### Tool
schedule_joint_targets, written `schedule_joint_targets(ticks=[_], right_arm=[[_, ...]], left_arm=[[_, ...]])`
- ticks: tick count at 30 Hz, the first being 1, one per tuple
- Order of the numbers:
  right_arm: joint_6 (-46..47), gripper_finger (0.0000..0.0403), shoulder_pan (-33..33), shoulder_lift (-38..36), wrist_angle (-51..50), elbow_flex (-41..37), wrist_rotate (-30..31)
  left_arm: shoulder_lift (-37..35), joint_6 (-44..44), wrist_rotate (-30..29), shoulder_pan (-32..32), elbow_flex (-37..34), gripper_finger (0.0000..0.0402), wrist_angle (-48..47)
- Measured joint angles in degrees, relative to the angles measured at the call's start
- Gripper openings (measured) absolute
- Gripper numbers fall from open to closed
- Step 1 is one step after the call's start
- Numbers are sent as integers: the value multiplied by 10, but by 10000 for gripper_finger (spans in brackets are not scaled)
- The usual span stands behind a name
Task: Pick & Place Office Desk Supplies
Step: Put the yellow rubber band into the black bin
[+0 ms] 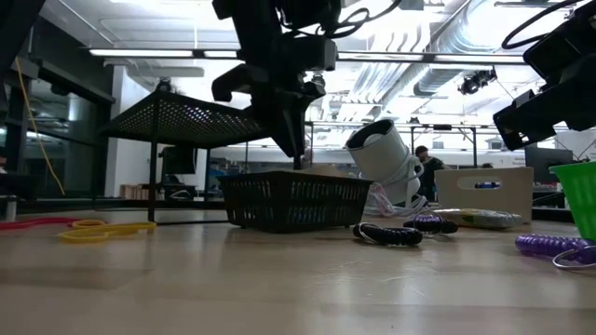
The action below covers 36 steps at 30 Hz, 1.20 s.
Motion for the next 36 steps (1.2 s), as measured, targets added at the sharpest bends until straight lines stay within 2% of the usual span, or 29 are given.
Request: schedule_joint_targets(ticks=[4,9,13,18,23,26,36], right_arm=[[0,120,0,0,0,0,0],[0,120,0,0,0,0,0],[0,120,0,0,0,0,0],[0,120,0,0,0,0,0],[0,120,0,0,0,0,0],[0,120,0,0,0,0,0],[0,120,0,0,0,0,0]], left_arm=[[-11,-23,-1,-18,0,83,0],[-30,-62,-1,-79,1,83,-9],[-40,-120,-42,-141,1,83,-34],[-43,-267,-103,-209,1,83,-93],[-43,-472,-99,-255,1,83,-157],[-43,-550,-100,-277,1,83,-175],[-43,-610,-95,-295,-3,83,-166]])
